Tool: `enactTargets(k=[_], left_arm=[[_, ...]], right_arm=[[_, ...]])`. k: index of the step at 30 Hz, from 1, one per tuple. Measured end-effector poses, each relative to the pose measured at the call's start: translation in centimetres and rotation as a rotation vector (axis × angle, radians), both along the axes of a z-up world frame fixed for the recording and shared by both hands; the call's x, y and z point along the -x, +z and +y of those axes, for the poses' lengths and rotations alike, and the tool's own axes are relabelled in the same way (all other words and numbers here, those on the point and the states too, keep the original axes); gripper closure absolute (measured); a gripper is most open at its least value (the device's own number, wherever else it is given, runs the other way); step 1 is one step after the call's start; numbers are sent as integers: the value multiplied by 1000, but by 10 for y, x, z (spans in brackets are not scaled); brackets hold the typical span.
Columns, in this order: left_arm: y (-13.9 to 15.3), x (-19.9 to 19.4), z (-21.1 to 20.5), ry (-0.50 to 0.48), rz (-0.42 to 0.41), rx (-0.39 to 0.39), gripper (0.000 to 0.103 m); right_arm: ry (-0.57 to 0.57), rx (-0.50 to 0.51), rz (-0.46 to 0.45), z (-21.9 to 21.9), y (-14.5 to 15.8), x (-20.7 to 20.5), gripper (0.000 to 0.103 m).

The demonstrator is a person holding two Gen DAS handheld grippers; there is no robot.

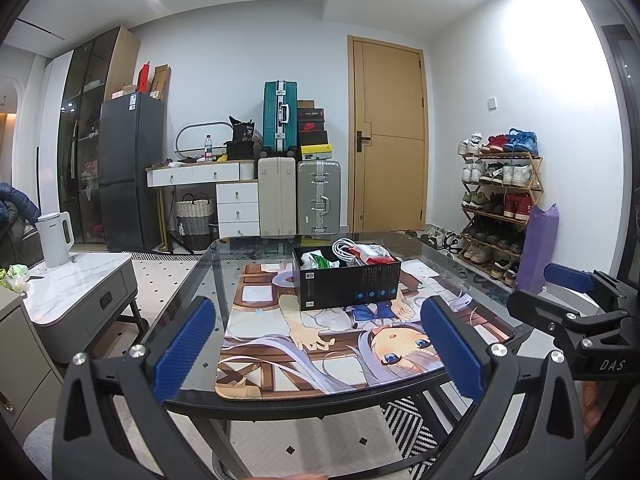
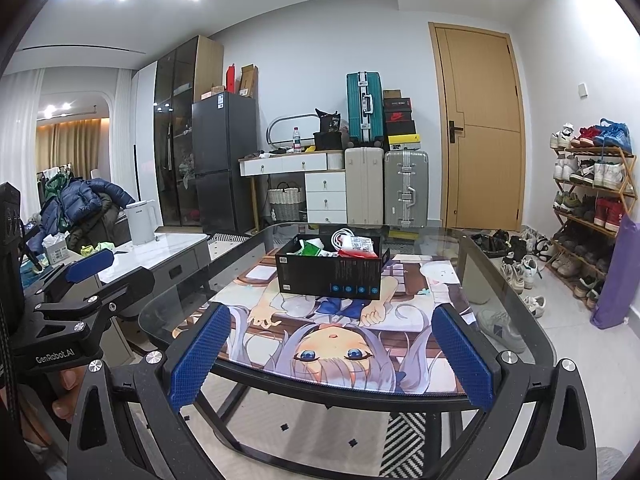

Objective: Organize soft objects

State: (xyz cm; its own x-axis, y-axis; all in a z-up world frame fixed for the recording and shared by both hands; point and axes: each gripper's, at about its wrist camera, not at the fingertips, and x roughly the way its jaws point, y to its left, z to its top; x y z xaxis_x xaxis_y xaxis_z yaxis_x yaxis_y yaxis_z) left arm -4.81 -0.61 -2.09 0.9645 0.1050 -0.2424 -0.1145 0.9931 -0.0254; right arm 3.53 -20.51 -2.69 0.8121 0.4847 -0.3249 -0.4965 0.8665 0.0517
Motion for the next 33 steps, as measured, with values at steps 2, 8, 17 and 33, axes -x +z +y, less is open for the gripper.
enactTargets(k=[2,8,17,33], left_arm=[[0,0,1,-2,2,2,0],[0,0,2,-2,2,1,0],[0,-1,2,-12,7,0,0],[1,1,4,-15,0,-4,0]], right_arm=[[0,0,0,0,0,0,1],[0,1,-1,0,1,0,1],[0,1,-1,0,1,0,1],[-1,0,2,0,0,0,1]])
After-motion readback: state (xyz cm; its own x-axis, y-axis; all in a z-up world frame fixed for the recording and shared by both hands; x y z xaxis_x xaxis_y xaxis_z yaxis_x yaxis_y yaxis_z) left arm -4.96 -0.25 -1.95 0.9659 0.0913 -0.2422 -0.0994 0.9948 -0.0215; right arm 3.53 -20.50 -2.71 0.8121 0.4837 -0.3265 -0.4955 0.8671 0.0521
